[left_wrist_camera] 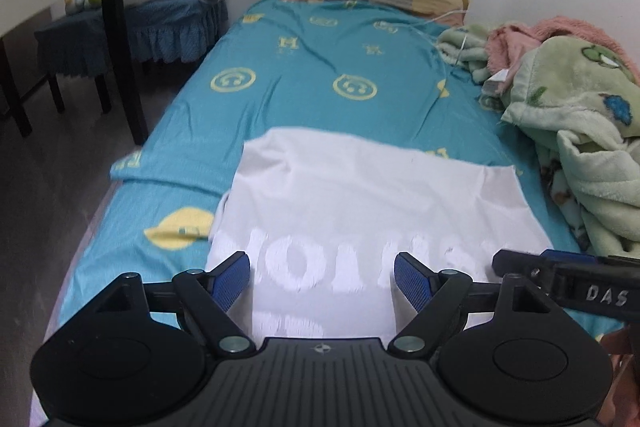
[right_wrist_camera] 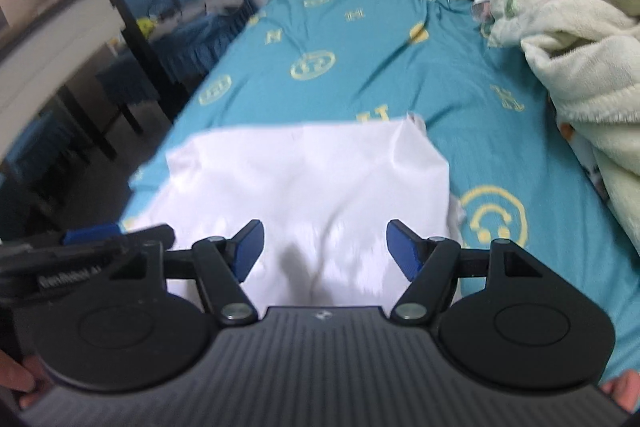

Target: Fold clothes

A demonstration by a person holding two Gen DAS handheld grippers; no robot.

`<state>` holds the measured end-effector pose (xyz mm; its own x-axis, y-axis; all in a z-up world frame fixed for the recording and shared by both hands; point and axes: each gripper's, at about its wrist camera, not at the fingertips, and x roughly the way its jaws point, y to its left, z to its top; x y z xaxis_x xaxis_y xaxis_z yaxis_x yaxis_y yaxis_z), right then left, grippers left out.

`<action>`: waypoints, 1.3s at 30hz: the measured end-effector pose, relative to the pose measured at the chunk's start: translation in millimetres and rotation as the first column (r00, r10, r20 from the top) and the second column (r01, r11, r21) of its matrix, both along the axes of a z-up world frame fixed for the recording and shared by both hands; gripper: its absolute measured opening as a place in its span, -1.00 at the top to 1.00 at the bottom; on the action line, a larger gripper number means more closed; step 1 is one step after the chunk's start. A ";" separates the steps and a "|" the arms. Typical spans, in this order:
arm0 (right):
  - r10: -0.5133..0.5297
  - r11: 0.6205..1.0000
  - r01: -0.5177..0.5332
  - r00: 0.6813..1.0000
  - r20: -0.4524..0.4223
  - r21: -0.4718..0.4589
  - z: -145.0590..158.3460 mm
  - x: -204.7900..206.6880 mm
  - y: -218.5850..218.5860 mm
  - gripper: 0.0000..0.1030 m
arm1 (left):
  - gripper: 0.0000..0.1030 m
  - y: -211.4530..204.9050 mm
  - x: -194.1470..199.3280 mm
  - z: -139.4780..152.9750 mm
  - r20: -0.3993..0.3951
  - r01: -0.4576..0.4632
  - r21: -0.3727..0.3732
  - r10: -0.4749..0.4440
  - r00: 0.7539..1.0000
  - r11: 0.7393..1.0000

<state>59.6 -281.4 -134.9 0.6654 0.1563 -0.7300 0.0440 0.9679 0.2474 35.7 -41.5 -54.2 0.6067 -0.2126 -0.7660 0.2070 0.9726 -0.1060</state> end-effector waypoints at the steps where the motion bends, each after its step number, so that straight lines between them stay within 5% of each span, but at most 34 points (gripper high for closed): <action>1: 0.008 1.000 -0.009 1.000 -0.027 -0.017 -5.3 3.0 3.2 -0.36 | -0.58 -0.9 2.4 -4.7 -0.016 0.002 0.012 -0.001 1.000 1.000; 7: 0.005 1.000 -0.006 0.997 -0.080 -0.009 -21.5 12.3 4.6 -0.39 | -0.58 -0.8 9.2 -17.1 -0.076 -0.006 0.017 0.007 0.997 1.000; 12: -0.039 0.996 0.045 0.997 -0.073 0.077 -18.5 10.9 -9.0 -0.37 | -0.70 22.8 3.0 -1.2 -0.195 -0.079 -0.198 0.040 0.980 0.977; 14: -0.056 0.993 0.063 0.996 -0.067 0.104 -16.6 10.9 -13.0 -0.37 | -0.75 35.6 -1.6 0.6 -0.265 -0.125 -0.323 0.037 0.964 0.938; 16: -0.078 0.988 0.086 0.995 -0.066 0.127 -16.0 12.0 -17.3 -0.37 | -0.75 48.9 -4.3 -12.6 -0.375 -0.191 -0.486 -0.006 0.927 0.853; 18: -0.102 0.980 0.112 0.992 -0.070 0.161 -15.6 13.4 -21.7 -0.37 | -0.75 57.6 -5.6 -33.0 -0.487 -0.294 -0.570 -0.027 0.873 0.767; 21: -0.132 0.960 0.147 0.988 -0.079 0.239 -15.9 12.7 -29.6 -0.37 | -0.75 62.2 -3.0 -57.4 -0.572 -0.386 -0.573 -0.016 0.820 0.723; 23: -0.144 0.938 0.165 0.985 -0.092 0.304 -16.7 11.4 -34.2 -0.38 | -0.75 64.3 0.6 -70.3 -0.600 -0.427 -0.557 0.010 0.800 0.713; 25: -0.154 0.907 0.184 0.982 -0.109 0.379 -17.4 9.3 -38.6 -0.39 | -0.73 70.3 6.2 -82.1 -0.610 -0.477 -0.567 0.048 0.791 0.672; 30: -0.107 0.733 0.197 0.979 -0.176 0.651 -24.8 0.2 -41.1 -0.38 | -0.42 89.7 12.2 -95.5 -0.603 -0.576 -0.615 0.148 0.784 0.539; 33: -0.014 0.559 0.210 0.970 -0.244 0.802 -45.1 -3.4 -28.5 -0.38 | -0.09 94.9 7.7 -97.9 -0.606 -0.603 -0.620 0.182 0.774 0.502; 36: 0.077 0.378 0.281 0.940 -0.333 0.882 -71.2 -7.6 -7.4 -0.38 | 0.22 96.3 5.0 -94.1 -0.579 -0.594 -0.639 0.202 0.790 0.489; 39: 0.081 0.312 0.352 0.915 -0.394 0.882 -89.0 -11.9 6.7 -0.39 | 0.46 94.5 4.5 -84.2 -0.530 -0.556 -0.679 0.204 0.823 0.479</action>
